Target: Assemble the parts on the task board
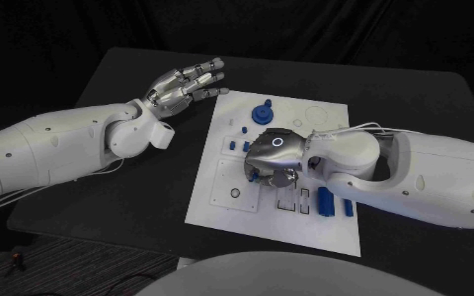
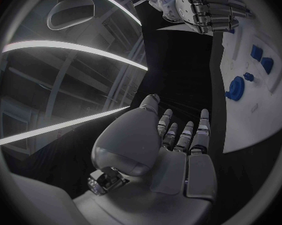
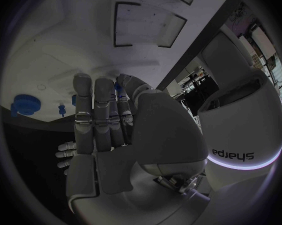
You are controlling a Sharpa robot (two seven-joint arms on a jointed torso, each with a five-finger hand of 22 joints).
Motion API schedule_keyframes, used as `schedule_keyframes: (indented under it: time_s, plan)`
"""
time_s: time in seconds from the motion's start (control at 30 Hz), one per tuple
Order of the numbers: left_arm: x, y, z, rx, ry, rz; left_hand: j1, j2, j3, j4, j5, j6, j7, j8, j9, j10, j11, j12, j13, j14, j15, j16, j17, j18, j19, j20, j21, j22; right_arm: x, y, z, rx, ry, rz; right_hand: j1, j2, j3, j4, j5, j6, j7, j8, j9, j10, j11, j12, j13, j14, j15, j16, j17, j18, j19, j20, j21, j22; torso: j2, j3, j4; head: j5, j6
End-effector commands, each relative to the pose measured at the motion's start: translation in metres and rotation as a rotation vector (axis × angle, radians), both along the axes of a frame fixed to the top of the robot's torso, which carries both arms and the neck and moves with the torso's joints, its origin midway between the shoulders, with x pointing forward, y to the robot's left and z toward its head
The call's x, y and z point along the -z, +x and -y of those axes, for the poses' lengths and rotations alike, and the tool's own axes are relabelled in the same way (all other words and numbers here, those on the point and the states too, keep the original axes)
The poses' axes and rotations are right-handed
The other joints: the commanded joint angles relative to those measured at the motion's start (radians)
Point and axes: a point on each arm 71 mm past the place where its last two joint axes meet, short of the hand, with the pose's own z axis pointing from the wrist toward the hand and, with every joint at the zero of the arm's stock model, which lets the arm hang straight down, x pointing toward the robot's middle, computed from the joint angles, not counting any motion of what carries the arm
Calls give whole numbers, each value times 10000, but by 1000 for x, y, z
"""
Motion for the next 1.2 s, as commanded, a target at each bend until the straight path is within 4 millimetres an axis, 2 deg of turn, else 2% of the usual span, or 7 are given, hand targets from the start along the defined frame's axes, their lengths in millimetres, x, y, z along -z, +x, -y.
schedule_keyframes:
  time_s: [0.03,0.27,0.33,0.43,0.47,0.9,1.2]
  plan:
    - [-2,-1,1,64,-363,175,28,88,61,-3,-66,24,3,60,13,19,83,52,15,-36,30,31,7,67,-19,-14,-9,-9,2,-1,-1,31,-280,31,25,-86,11,-77,-50,-47,41,10,256,-55,-45,39,5,-66,-19,-66,-19,100,-77,14,-30,524,-3,3,-2,-3,-1]
    - [-2,-1,1,66,-338,144,21,91,68,1,-73,23,8,60,13,26,90,68,18,-35,33,36,8,66,-19,-15,-10,-14,2,-1,-2,79,-303,45,20,-88,23,-118,-112,-154,76,-52,263,-127,-13,48,36,-141,4,-170,-128,115,-140,25,-193,495,-4,2,-7,1,-1]
    - [-2,-1,1,74,-331,132,20,92,70,2,-75,22,10,60,12,27,92,70,18,-33,34,38,8,65,-22,-15,-12,-20,2,0,-2,82,-286,57,-31,-86,54,-120,-276,-556,142,-287,193,-243,21,54,75,-202,42,-215,-179,118,-198,53,-291,477,-5,0,-3,-2,-1]
    - [-1,-1,1,85,-324,118,20,92,70,2,-75,22,10,60,12,27,92,70,18,-33,34,38,8,65,-22,-15,-12,-20,2,0,-2,72,-255,70,-64,-85,84,-126,-362,-760,170,-403,161,-309,29,80,117,-230,47,-231,-209,126,-218,63,-326,472,0,2,0,-13,-1]
    - [-1,-1,1,87,-320,114,20,92,70,2,-75,22,10,60,12,27,92,70,18,-33,34,38,8,65,-22,-15,-12,-20,2,0,-3,65,-240,76,-98,-102,126,-124,-475,-1166,122,-511,76,-398,18,90,150,-249,55,-238,-231,135,-235,74,-370,462,0,4,-3,-8,-1]
    - [-1,-1,1,125,-286,58,16,96,79,3,-74,66,19,69,18,32,103,79,20,-39,38,38,7,64,-29,-15,-16,-36,2,2,-4,52,-89,149,-385,-178,204,47,-1269,-2175,-8,-496,-154,-793,125,149,288,-351,139,-290,-368,163,-306,159,-689,385,-1,-7,-5,-19,-1]
    - [0,-1,1,144,-263,21,16,96,79,3,-74,66,19,69,18,32,103,79,20,-39,38,38,7,64,-29,-15,-16,-36,2,2,-4,29,-100,135,-494,-227,166,136,-1562,-2191,-15,-446,-161,-859,141,188,328,-368,157,-286,-397,171,-303,186,-766,363,-15,3,2,-46,-1]
